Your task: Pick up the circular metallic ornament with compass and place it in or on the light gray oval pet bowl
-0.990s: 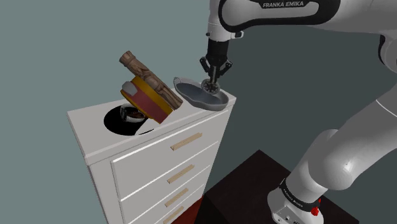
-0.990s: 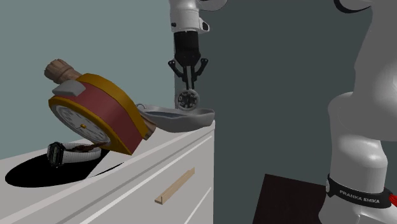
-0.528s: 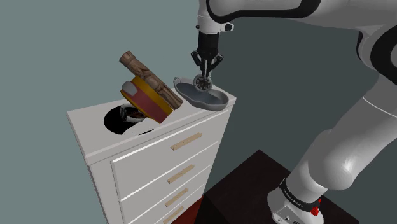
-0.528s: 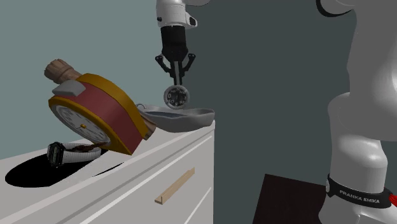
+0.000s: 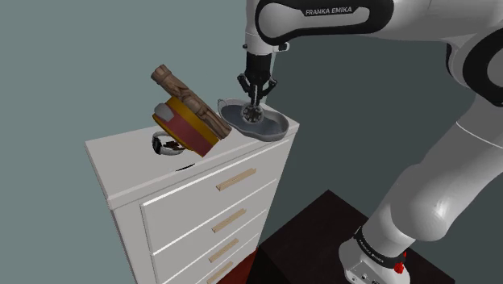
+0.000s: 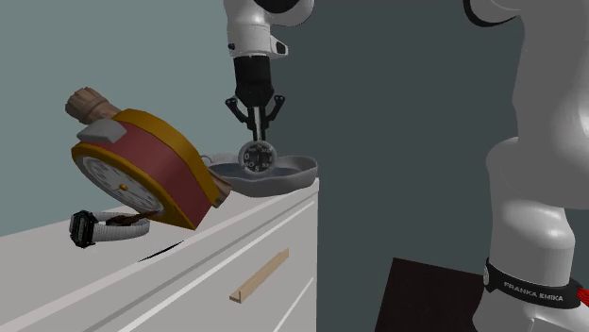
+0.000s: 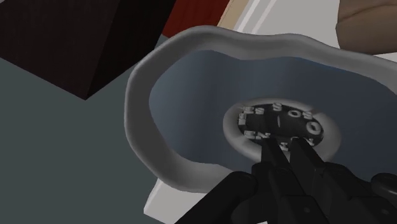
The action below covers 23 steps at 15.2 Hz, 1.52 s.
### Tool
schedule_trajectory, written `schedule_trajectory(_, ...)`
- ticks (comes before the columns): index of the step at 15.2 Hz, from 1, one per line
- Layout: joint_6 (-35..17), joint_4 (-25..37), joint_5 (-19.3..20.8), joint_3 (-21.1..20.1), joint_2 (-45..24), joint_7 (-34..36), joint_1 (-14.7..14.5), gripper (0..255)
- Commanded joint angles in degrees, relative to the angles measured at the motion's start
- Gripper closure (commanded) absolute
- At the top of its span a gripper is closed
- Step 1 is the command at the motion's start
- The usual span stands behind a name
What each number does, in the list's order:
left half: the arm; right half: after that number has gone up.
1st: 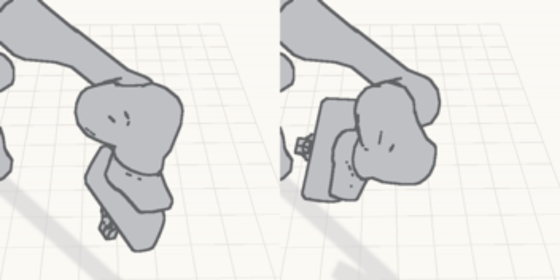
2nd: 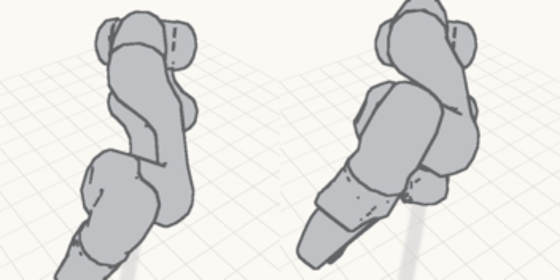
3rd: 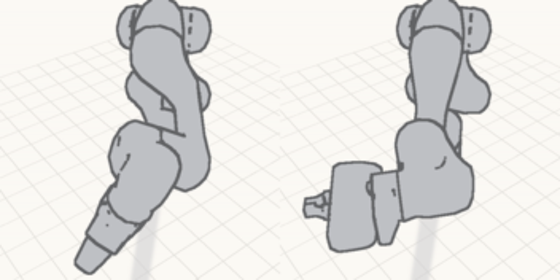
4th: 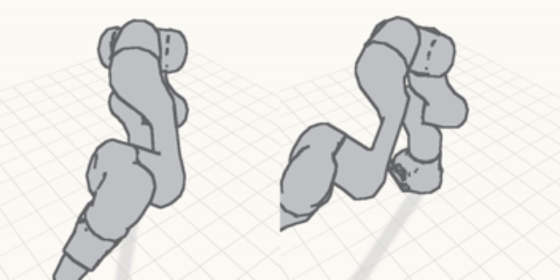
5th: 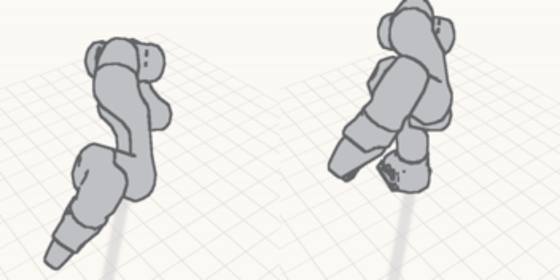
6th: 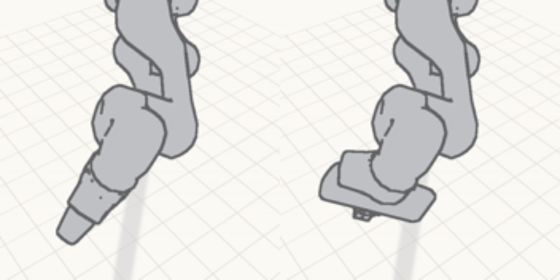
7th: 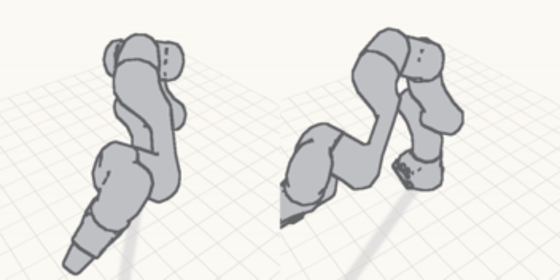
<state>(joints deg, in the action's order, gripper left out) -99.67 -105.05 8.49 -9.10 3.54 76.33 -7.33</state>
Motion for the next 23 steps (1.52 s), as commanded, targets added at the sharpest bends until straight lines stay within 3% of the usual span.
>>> schedule_trajectory(1, -1.5, -1.8, 0.0, 0.0, -0.1, 0.2, 0.0, 255)
schedule_trajectory(5, -4.5, -4.7, 0.1, 0.1, -0.3, 0.6, 0.0, 255)
schedule_trajectory(13, -4.6, -4.7, 0.1, 0.5, -0.3, 0.6, -0.4, 255)
schedule_trajectory(14, -4.6, -5.1, 0.1, 0.5, 0.0, 0.5, -0.4, 0)
schedule_trajectory(19, -4.6, -4.7, 0.1, 0.5, -0.3, 0.6, -0.4, 0)
schedule_trajectory(23, 2.7, 2.7, -0.1, 0.0, -0.5, 0.5, -0.8, 0)
